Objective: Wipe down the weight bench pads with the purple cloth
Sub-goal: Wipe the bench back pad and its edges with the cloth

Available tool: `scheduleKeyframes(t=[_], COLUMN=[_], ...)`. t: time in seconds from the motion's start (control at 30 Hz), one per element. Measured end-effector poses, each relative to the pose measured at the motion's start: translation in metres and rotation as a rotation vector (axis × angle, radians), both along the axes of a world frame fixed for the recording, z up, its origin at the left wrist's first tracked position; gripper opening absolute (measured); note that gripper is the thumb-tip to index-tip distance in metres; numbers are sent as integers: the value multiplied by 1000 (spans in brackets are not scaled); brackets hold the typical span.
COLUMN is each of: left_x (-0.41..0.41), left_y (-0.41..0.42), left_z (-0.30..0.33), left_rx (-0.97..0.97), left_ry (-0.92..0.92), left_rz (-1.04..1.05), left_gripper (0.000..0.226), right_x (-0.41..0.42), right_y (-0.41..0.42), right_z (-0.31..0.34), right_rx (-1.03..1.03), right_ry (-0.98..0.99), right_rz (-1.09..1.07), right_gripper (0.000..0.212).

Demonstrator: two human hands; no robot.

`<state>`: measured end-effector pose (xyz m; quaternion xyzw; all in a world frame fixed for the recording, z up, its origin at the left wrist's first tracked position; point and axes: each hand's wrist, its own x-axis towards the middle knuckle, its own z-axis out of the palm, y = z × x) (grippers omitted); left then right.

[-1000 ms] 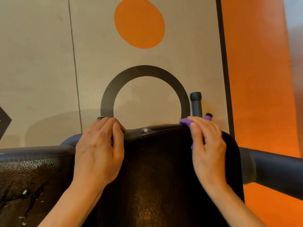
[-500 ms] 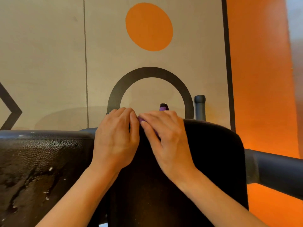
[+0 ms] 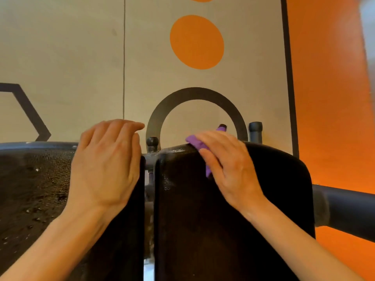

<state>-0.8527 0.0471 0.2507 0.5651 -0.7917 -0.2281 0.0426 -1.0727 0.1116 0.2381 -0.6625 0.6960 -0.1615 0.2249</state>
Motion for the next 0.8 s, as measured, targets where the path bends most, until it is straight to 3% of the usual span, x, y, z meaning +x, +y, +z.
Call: scheduleKeyframes(t=[0.07, 0.13, 0.23, 0.33, 0.5, 0.63, 0.7, 0.8], left_x=[15, 19, 18, 19, 18, 18, 19, 20], left_y=[0, 2, 2, 2, 2, 2, 2, 1], left_z=[-7, -14, -15, -15, -15, -16, -16, -20], left_rx=[43, 41, 24, 1, -10, -18, -28, -55], left_ry=[-103, -146, -164, -152, -112, -127, -131, -109], left_rz=[-21, -54, -72, -72, -56, -69, -82, -84], left_gripper=[39, 38, 34, 34, 33, 35, 34, 34], right_x=[-16, 9, 58, 35, 0, 69, 60, 18], right_y=[6, 0, -10, -13, -4, -20, -21, 0], right_z=[0, -2, -6, 1, 7, -2, 1, 10], right_rx=[6, -10, -48, 2, 80, 24, 33, 17], right_ry=[-3, 58, 108, 58, 5, 61, 24, -97], right_rz=[-260, -381, -156, 74, -332, 48, 218, 139], right_gripper=[34, 33, 29, 33, 33, 27, 27, 39])
